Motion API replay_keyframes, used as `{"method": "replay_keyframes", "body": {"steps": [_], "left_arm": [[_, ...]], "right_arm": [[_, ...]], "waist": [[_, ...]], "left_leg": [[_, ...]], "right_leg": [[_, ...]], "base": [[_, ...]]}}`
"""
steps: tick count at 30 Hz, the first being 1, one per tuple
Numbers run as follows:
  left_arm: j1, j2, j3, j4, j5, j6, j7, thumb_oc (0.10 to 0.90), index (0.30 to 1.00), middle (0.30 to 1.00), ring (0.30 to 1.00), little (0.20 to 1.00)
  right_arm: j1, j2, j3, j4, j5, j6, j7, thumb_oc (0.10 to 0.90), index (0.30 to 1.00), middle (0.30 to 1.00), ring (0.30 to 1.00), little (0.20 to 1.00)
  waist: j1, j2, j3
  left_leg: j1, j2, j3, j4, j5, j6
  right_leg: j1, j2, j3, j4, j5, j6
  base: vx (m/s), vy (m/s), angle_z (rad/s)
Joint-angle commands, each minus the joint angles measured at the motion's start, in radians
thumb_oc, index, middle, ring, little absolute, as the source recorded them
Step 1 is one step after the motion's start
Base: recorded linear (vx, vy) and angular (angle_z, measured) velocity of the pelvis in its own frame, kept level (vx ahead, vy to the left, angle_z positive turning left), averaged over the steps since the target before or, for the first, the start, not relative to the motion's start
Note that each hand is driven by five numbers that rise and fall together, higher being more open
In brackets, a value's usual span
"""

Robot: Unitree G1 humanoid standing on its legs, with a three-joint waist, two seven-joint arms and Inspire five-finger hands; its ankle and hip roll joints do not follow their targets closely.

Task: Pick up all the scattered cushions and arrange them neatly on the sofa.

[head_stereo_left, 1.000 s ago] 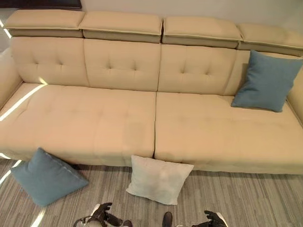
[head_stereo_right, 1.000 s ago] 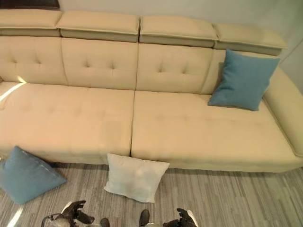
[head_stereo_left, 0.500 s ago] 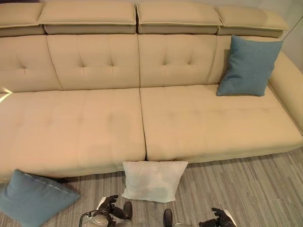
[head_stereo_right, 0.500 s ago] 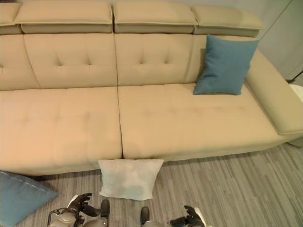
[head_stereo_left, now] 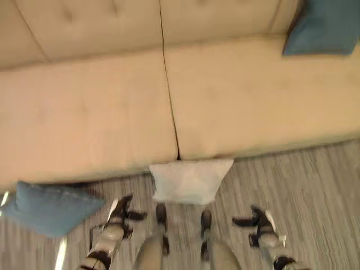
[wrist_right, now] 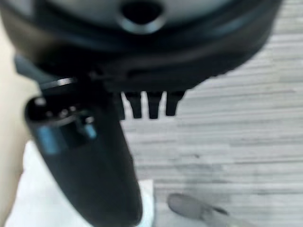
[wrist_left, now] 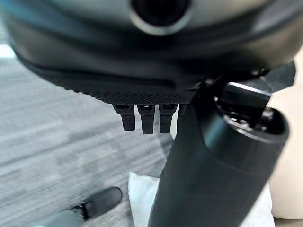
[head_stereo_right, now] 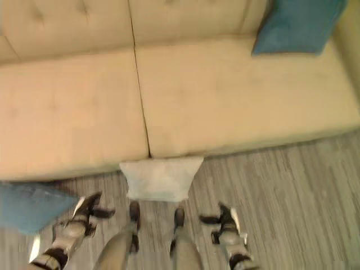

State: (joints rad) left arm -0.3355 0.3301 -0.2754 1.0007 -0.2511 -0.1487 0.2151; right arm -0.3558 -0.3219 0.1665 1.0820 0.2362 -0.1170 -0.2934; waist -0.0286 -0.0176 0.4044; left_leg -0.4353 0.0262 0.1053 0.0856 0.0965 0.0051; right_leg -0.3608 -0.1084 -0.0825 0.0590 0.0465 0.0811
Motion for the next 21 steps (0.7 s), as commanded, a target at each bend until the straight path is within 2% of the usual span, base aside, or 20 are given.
{"method": "replay_keyframes", "body": {"steps": [1, 2, 4, 5, 7, 9, 11, 16, 17, 21], "left_arm": [[-0.026, 0.003, 0.006, 0.01, -0.058, -0.07, 0.096, 0.8, 0.9, 0.9, 0.9, 0.9], [-0.027, 0.003, 0.006, 0.01, -0.058, -0.071, 0.096, 0.8, 0.9, 0.9, 0.9, 0.9], [-0.098, 0.007, -0.002, -0.001, -0.08, -0.085, 0.139, 0.8, 0.9, 0.9, 0.9, 0.9], [-0.1, 0.007, -0.002, 0.0, -0.08, -0.085, 0.139, 0.8, 0.9, 0.9, 0.9, 0.9], [-0.153, 0.002, -0.003, 0.004, -0.101, -0.09, 0.166, 0.8, 0.9, 0.9, 0.9, 0.9], [-0.173, 0.001, -0.003, 0.012, -0.107, -0.09, 0.17, 0.8, 0.9, 0.9, 0.9, 0.9], [-0.226, -0.001, -0.008, 0.021, -0.125, -0.09, 0.179, 0.8, 0.9, 0.9, 0.9, 0.9], [-0.274, 0.004, -0.008, 0.007, -0.162, -0.103, 0.178, 0.8, 0.9, 0.9, 0.9, 0.9], [-0.32, 0.024, -0.022, -0.011, -0.165, -0.106, 0.17, 0.8, 0.9, 0.9, 0.9, 0.9], [-0.383, 0.045, -0.035, -0.051, -0.173, -0.108, 0.173, 0.8, 0.9, 0.9, 0.9, 0.9]], "right_arm": [[0.016, -0.059, 0.011, -0.087, 0.051, -0.064, -0.105, 0.8, 0.9, 0.9, 0.9, 0.9], [0.015, -0.06, 0.011, -0.087, 0.051, -0.064, -0.105, 0.8, 0.9, 0.9, 0.9, 0.9], [-0.063, -0.076, 0.01, -0.131, 0.064, -0.091, -0.164, 0.8, 0.9, 0.9, 0.9, 0.9], [-0.064, -0.076, 0.01, -0.131, 0.064, -0.091, -0.164, 0.8, 0.9, 0.9, 0.9, 0.9], [-0.124, -0.077, -0.002, -0.15, 0.084, -0.115, -0.203, 0.8, 0.9, 0.9, 0.9, 0.9], [-0.151, -0.079, 0.002, -0.148, 0.094, -0.122, -0.206, 0.8, 0.9, 0.9, 0.9, 0.9], [-0.219, -0.081, 0.011, -0.146, 0.122, -0.137, -0.212, 0.8, 0.9, 0.9, 0.9, 0.9], [-0.278, -0.093, 0.018, -0.151, 0.151, -0.147, -0.213, 0.8, 0.9, 0.9, 0.9, 0.9], [-0.328, -0.109, 0.042, -0.16, 0.158, -0.156, -0.198, 0.8, 0.9, 0.9, 0.9, 0.9], [-0.387, -0.124, 0.07, -0.192, 0.171, -0.162, -0.188, 0.8, 0.9, 0.9, 0.9, 0.9]], "waist": [[0.0, -0.003, -0.076], [0.0, -0.002, -0.077], [-0.011, 0.016, -0.068], [-0.012, 0.017, -0.071], [-0.018, 0.033, -0.075], [-0.019, 0.038, -0.078], [-0.019, 0.053, -0.081], [-0.021, 0.06, -0.084], [-0.02, 0.066, -0.084], [-0.019, 0.068, -0.071]], "left_leg": [[-0.104, 0.002, -0.005, 0.143, -0.149, -0.032], [-0.108, 0.002, -0.005, 0.146, -0.151, -0.032], [-0.254, 0.017, -0.012, 0.203, -0.143, -0.032], [-0.26, 0.017, -0.013, 0.206, -0.144, -0.032], [-0.359, 0.021, -0.026, 0.231, -0.138, -0.033], [-0.383, 0.022, -0.026, 0.232, -0.136, -0.033], [-0.446, 0.018, -0.031, 0.225, -0.129, -0.033], [-0.503, 0.014, -0.035, 0.215, -0.122, -0.034], [-0.546, 0.007, -0.04, 0.205, -0.113, -0.035], [-0.598, 0.006, -0.048, 0.198, -0.103, -0.038]], "right_leg": [[-0.145, -0.035, -0.005, 0.117, -0.051, 0.026], [-0.148, -0.035, -0.005, 0.119, -0.052, 0.026], [-0.302, -0.043, -0.003, 0.189, -0.057, 0.023], [-0.308, -0.043, -0.004, 0.191, -0.058, 0.023], [-0.417, -0.048, 0.008, 0.228, -0.067, 0.017], [-0.446, -0.051, 0.011, 0.236, -0.071, 0.015], [-0.52, -0.051, 0.021, 0.253, -0.076, 0.014], [-0.588, -0.053, 0.028, 0.258, -0.076, 0.016], [-0.638, -0.052, 0.034, 0.262, -0.075, 0.018], [-0.693, -0.053, 0.036, 0.27, -0.074, 0.022]], "base": [[-0.05, -0.022, -0.23], [-0.01, -0.031, -0.13], [-0.07, -0.041, -0.07], [-0.02, -0.031, -0.01], [-0.01, -0.034, 0.02], [0.01, -0.001, 0.04], [0.0, 0.003, 0.02], [0.01, -0.024, 0.04], [-0.01, -0.042, 0.1], [-0.01, -0.046, 0.06]]}}
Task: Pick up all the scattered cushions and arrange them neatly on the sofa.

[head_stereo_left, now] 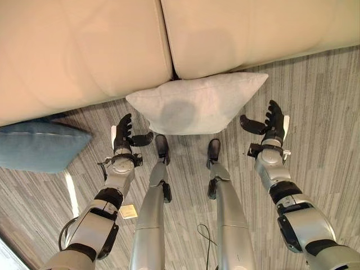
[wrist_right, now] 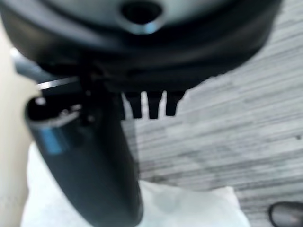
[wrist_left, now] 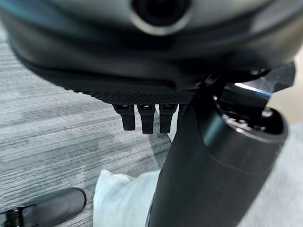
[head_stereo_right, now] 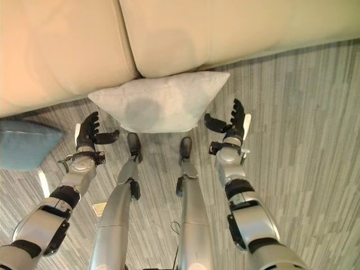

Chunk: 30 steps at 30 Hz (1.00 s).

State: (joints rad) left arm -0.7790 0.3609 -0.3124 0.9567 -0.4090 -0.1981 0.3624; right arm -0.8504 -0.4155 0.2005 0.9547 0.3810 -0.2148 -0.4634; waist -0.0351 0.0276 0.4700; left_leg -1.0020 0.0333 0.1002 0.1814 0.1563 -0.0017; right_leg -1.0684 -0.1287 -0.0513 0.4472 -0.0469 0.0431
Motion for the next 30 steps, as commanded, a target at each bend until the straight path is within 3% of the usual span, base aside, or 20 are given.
{"method": "replay_keyframes", "body": {"steps": [1, 7, 18, 19, 20, 21, 22, 30], "left_arm": [[0.06, 0.014, 0.003, -0.007, -0.015, -0.059, 0.025, 0.8, 0.9, 0.9, 0.9, 0.9], [-0.029, 0.015, -0.03, -0.06, -0.047, -0.076, 0.02, 0.8, 0.9, 0.9, 0.9, 0.9], [-0.11, -0.06, -0.088, -0.163, -0.113, -0.112, -0.005, 0.8, 0.9, 0.9, 0.9, 0.9], [-0.121, -0.076, -0.103, -0.199, -0.125, -0.12, -0.014, 0.8, 0.9, 0.9, 0.9, 0.9], [-0.12, -0.076, -0.103, -0.2, -0.125, -0.119, -0.014, 0.645, 0.667, 0.667, 0.667, 0.667], [-0.121, -0.086, -0.105, -0.213, -0.127, -0.122, -0.016, 0.504, 0.455, 0.455, 0.455, 0.455], [-0.129, -0.093, -0.113, -0.225, -0.129, -0.127, -0.02, 0.4, 0.3, 0.3, 0.3, 0.3], [-0.071, -0.119, -0.091, -0.382, -0.133, -0.161, -0.027, 0.4, 0.3, 0.3, 0.3, 0.3]], "right_arm": [[0.107, -0.031, 0.036, -0.065, 0.027, -0.064, -0.017, 0.8, 0.9, 0.9, 0.9, 0.9], [0.022, -0.022, 0.088, -0.101, 0.051, -0.083, 0.01, 0.8, 0.9, 0.9, 0.9, 0.9], [-0.096, 0.05, 0.196, -0.172, 0.05, -0.101, 0.064, 0.8, 0.9, 0.9, 0.9, 0.9], [-0.117, 0.066, 0.225, -0.196, 0.041, -0.102, 0.082, 0.573, 0.559, 0.559, 0.559, 0.559], [-0.117, 0.066, 0.225, -0.197, 0.041, -0.102, 0.082, 0.455, 0.382, 0.382, 0.382, 0.382], [-0.12, 0.073, 0.231, -0.208, 0.037, -0.104, 0.089, 0.4, 0.3, 0.3, 0.3, 0.3], [-0.13, 0.077, 0.238, -0.22, 0.035, -0.109, 0.094, 0.4, 0.3, 0.3, 0.3, 0.3], [-0.056, 0.085, 0.208, -0.386, -0.037, -0.142, 0.105, 0.4, 0.3, 0.3, 0.3, 0.3]], "waist": [[-0.013, 0.023, -0.137], [-0.013, 0.017, -0.126], [-0.005, 0.014, -0.128], [-0.002, 0.014, -0.131], [-0.002, 0.014, -0.131], [-0.001, 0.014, -0.132], [-0.001, 0.013, -0.132], [0.0, 0.007, -0.16]], "left_leg": [[-0.033, -0.002, -0.043, 0.103, -0.162, -0.031], [-0.116, -0.001, -0.058, 0.129, -0.161, -0.025], [-0.152, -0.005, -0.071, 0.138, -0.154, -0.032], [-0.154, -0.007, -0.075, 0.135, -0.151, -0.034], [-0.154, -0.007, -0.075, 0.134, -0.15, -0.034], [-0.151, -0.008, -0.076, 0.13, -0.149, -0.036], [-0.151, -0.009, -0.076, 0.128, -0.147, -0.038], [-0.122, -0.013, -0.082, 0.086, -0.126, -0.051]], "right_leg": [[0.013, -0.032, 0.005, -0.118, 0.019, 0.06], [-0.071, -0.025, 0.005, -0.081, 0.02, 0.065], [-0.104, -0.016, -0.003, -0.066, 0.02, 0.067], [-0.106, -0.016, -0.006, -0.067, 0.022, 0.066], [-0.106, -0.016, -0.006, -0.067, 0.023, 0.066], [-0.105, -0.016, -0.006, -0.069, 0.024, 0.066], [-0.105, -0.015, -0.007, -0.07, 0.026, 0.066], [-0.078, -0.009, -0.023, -0.094, 0.038, 0.069]], "base": [[0.01, -0.04, 0.02], [0.01, -0.032, 0.03], [0.0, -0.026, 0.03], [0.0, 0.0, 0.0], [0.0, 0.0, 0.0], [0.0, 0.0, 0.0], [0.0, 0.0, 0.0], [0.0, -0.008, 0.0]]}}
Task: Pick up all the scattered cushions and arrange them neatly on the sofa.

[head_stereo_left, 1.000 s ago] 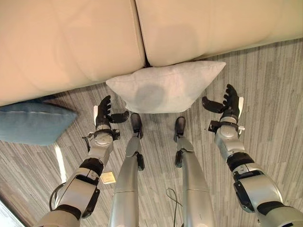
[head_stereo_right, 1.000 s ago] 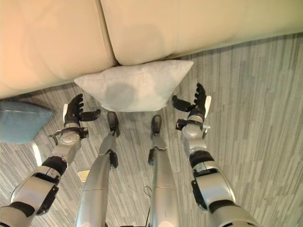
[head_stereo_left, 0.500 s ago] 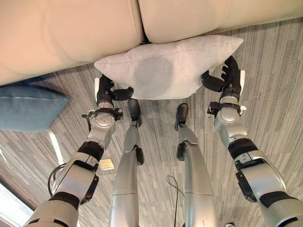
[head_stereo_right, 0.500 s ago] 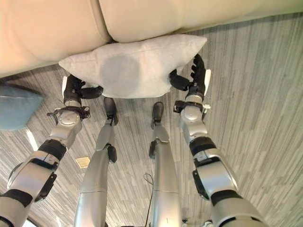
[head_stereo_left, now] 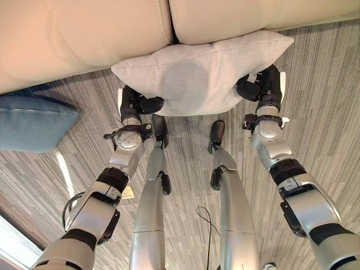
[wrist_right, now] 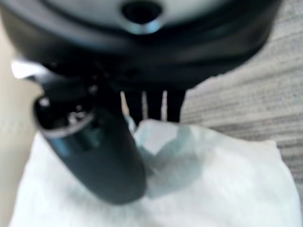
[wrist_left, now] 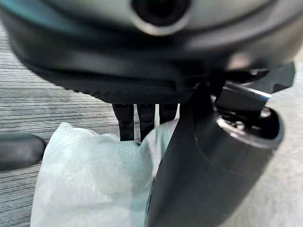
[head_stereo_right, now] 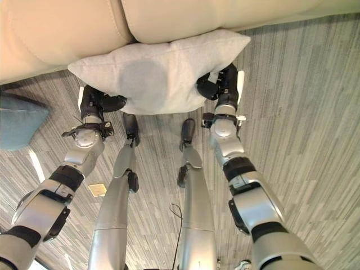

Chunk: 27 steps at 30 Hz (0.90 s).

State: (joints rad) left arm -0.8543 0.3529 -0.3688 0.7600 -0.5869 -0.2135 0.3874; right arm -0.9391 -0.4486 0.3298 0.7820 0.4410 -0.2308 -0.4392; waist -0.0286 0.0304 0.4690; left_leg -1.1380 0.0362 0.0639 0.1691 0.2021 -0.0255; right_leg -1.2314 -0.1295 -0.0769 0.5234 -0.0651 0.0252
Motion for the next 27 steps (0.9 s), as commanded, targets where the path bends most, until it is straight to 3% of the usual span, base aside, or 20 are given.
{"method": "replay_keyframes", "body": {"steps": [1, 9, 10, 11, 12, 19, 22, 23, 24, 27], "left_arm": [[0.007, -0.112, -0.035, -0.187, 0.046, -0.145, -0.051, 0.4, 0.3, 0.3, 0.3, 0.3], [0.168, -0.148, -0.003, -0.306, 0.034, -0.154, -0.083, 0.4, 0.3, 0.3, 0.3, 0.3], [0.193, -0.155, 0.001, -0.313, 0.026, -0.153, -0.093, 0.4, 0.3, 0.3, 0.3, 0.3], [0.195, -0.156, 0.001, -0.313, 0.026, -0.153, -0.093, 0.4, 0.3, 0.3, 0.3, 0.3], [0.256, -0.166, -0.002, -0.333, 0.02, -0.148, -0.111, 0.4, 0.3, 0.3, 0.3, 0.3], [0.466, -0.168, -0.032, -0.444, -0.003, -0.136, -0.177, 0.4, 0.3, 0.3, 0.3, 0.3], [0.531, -0.148, -0.034, -0.493, -0.007, -0.138, -0.193, 0.4, 0.3, 0.3, 0.3, 0.3], [0.532, -0.148, -0.034, -0.494, -0.007, -0.138, -0.193, 0.4, 0.3, 0.3, 0.3, 0.3], [0.569, -0.131, -0.031, -0.518, 0.003, -0.144, -0.197, 0.4, 0.3, 0.3, 0.3, 0.3], [0.621, -0.111, -0.023, -0.547, 0.026, -0.155, -0.205, 0.4, 0.3, 0.3, 0.3, 0.3]], "right_arm": [[0.036, 0.118, 0.078, -0.216, -0.098, -0.125, 0.08, 0.4, 0.3, 0.3, 0.3, 0.3], [0.265, 0.151, -0.013, -0.368, -0.095, -0.155, 0.104, 0.4, 0.3, 0.3, 0.3, 0.3], [0.296, 0.158, -0.02, -0.385, -0.086, -0.159, 0.112, 0.4, 0.3, 0.3, 0.3, 0.3], [0.298, 0.158, -0.02, -0.385, -0.086, -0.158, 0.112, 0.4, 0.3, 0.3, 0.3, 0.3], [0.37, 0.17, -0.03, -0.423, -0.08, -0.154, 0.129, 0.4, 0.3, 0.3, 0.3, 0.3], [0.594, 0.18, -0.036, -0.581, -0.091, -0.151, 0.172, 0.4, 0.3, 0.3, 0.3, 0.3], [0.662, 0.172, -0.046, -0.631, -0.106, -0.152, 0.177, 0.4, 0.3, 0.3, 0.3, 0.3], [0.663, 0.173, -0.046, -0.632, -0.107, -0.152, 0.177, 0.4, 0.3, 0.3, 0.3, 0.3], [0.707, 0.155, -0.05, -0.667, -0.136, -0.152, 0.179, 0.4, 0.3, 0.3, 0.3, 0.3], [0.748, 0.118, -0.054, -0.707, -0.209, -0.146, 0.174, 0.4, 0.3, 0.3, 0.3, 0.3]], "waist": [[-0.006, 0.005, -0.159], [-0.011, 0.0, -0.182], [-0.012, -0.002, -0.177], [-0.011, -0.001, -0.182], [-0.013, -0.004, -0.173], [-0.004, -0.013, -0.158], [-0.002, -0.016, -0.159], [-0.003, -0.016, -0.156], [-0.003, -0.022, -0.159], [-0.001, -0.036, -0.179]], "left_leg": [[0.015, -0.016, -0.046, 0.097, -0.171, -0.027], [0.135, -0.016, -0.054, 0.023, -0.141, -0.05], [0.147, -0.016, -0.049, 0.013, -0.108, -0.048], [0.164, -0.015, -0.055, 0.01, -0.136, -0.055], [0.215, -0.016, -0.054, -0.013, -0.098, -0.053], [0.523, -0.001, -0.072, -0.12, -0.075, -0.07], [0.645, 0.01, -0.076, -0.143, -0.074, -0.076], [0.649, 0.01, -0.077, -0.144, -0.074, -0.076], [0.71, 0.022, -0.076, -0.134, -0.08, -0.081], [0.783, 0.031, -0.078, -0.102, -0.1, -0.081]], "right_leg": [[0.087, -0.008, 0.002, -0.172, 0.057, 0.087], [0.208, -0.002, -0.029, -0.233, 0.074, 0.087], [0.223, -0.003, -0.041, -0.247, 0.103, 0.079], [0.236, 0.0, -0.036, -0.243, 0.075, 0.087], [0.288, -0.001, -0.055, -0.272, 0.107, 0.079], [0.588, 0.008, -0.111, -0.339, 0.082, 0.073], [0.727, 0.019, -0.132, -0.359, 0.056, 0.063], [0.731, 0.019, -0.133, -0.361, 0.056, 0.063], [0.816, 0.027, -0.145, -0.371, 0.039, 0.054], [0.934, 0.043, -0.153, -0.408, 0.021, 0.043]], "base": [[-0.01, -0.031, 0.02], [-0.01, -0.017, 0.02], [0.01, -0.032, 0.02], [-0.07, -0.039, 0.05], [-0.03, -0.047, 0.04], [-0.03, -0.061, 0.05], [0.04, -0.085, 0.08], [0.06, -0.104, 0.25], [0.06, -0.105, 0.26], [0.08, -0.103, 0.29]]}}
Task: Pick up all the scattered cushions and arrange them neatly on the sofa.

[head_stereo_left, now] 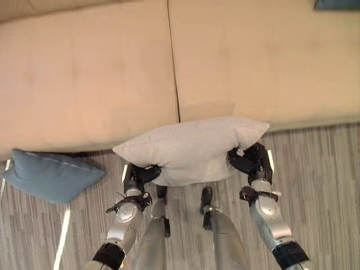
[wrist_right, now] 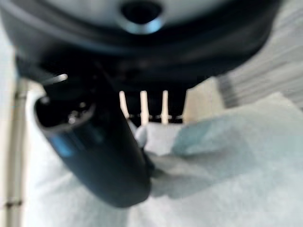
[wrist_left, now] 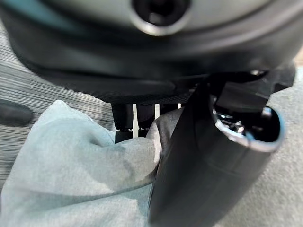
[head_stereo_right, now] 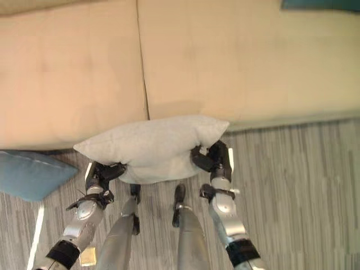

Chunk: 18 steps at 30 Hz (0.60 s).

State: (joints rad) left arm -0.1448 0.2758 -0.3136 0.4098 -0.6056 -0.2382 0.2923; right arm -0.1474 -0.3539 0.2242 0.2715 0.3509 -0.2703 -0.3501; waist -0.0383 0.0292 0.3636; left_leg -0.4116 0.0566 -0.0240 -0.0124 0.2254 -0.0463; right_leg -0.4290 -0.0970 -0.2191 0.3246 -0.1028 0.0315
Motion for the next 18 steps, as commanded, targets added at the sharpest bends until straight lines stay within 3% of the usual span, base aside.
{"method": "replay_keyframes", "body": {"steps": [1, 4, 12, 14, 16, 18], "left_arm": [[-0.072, -0.028, -0.072, -0.206, 0.051, -0.129, -0.112, 0.4, 0.3, 0.3, 0.3, 0.3], [-0.015, -0.013, -0.063, -0.237, 0.078, -0.129, -0.125, 0.4, 0.3, 0.3, 0.3, 0.3], [0.03, 0.004, -0.066, -0.285, 0.113, -0.121, -0.133, 0.4, 0.3, 0.3, 0.3, 0.3], [0.046, 0.014, -0.067, -0.295, 0.125, -0.11, -0.143, 0.4, 0.3, 0.3, 0.3, 0.3], [0.07, 0.035, -0.059, -0.327, 0.138, -0.1, -0.146, 0.4, 0.3, 0.3, 0.3, 0.3], [0.071, 0.052, -0.05, -0.335, 0.156, -0.097, -0.138, 0.4, 0.3, 0.3, 0.3, 0.3]], "right_arm": [[-0.029, 0.008, 0.049, -0.209, -0.146, -0.101, 0.088, 0.4, 0.3, 0.3, 0.3, 0.3], [0.024, -0.029, 0.016, -0.256, -0.205, -0.087, 0.095, 0.4, 0.3, 0.3, 0.3, 0.3], [0.079, -0.027, -0.039, -0.31, -0.227, -0.07, 0.094, 0.4, 0.3, 0.3, 0.3, 0.3], [0.088, -0.021, -0.045, -0.312, -0.227, -0.059, 0.11, 0.4, 0.3, 0.3, 0.3, 0.3], [0.1, -0.004, -0.041, -0.32, -0.226, -0.051, 0.123, 0.4, 0.3, 0.3, 0.3, 0.3], [0.095, 0.01, -0.035, -0.319, -0.232, -0.047, 0.127, 0.4, 0.3, 0.3, 0.3, 0.3]], "waist": [[0.007, -0.038, -0.088], [0.01, -0.059, -0.141], [0.008, -0.082, -0.229], [0.009, -0.088, -0.247], [0.018, -0.088, -0.253], [0.019, -0.089, -0.242]], "left_leg": [[0.076, 0.011, 0.01, 0.086, -0.13, -0.056], [0.152, 0.01, 0.024, 0.112, -0.168, -0.052], [0.234, -0.029, 0.068, 0.077, -0.214, -0.018], [0.258, -0.036, 0.067, 0.068, -0.23, -0.004], [0.303, -0.049, 0.078, 0.054, -0.258, 0.029], [0.328, -0.055, 0.092, 0.049, -0.271, 0.051]], "right_leg": [[0.163, 0.015, -0.012, -0.225, 0.059, 0.035], [0.28, 0.025, -0.022, -0.272, 0.056, 0.036], [0.386, -0.003, -0.043, -0.335, 0.08, 0.072], [0.402, -0.013, -0.033, -0.322, 0.08, 0.085], [0.395, -0.035, -0.006, -0.238, 0.068, 0.103], [0.362, -0.053, 0.02, -0.133, 0.095, 0.129]], "base": [[0.11, -0.066, 0.28], [0.17, -0.015, 0.14], [0.19, 0.114, 0.19], [0.21, 0.196, -0.1], [0.17, 0.277, -0.12], [0.06, 0.188, -0.31]]}}
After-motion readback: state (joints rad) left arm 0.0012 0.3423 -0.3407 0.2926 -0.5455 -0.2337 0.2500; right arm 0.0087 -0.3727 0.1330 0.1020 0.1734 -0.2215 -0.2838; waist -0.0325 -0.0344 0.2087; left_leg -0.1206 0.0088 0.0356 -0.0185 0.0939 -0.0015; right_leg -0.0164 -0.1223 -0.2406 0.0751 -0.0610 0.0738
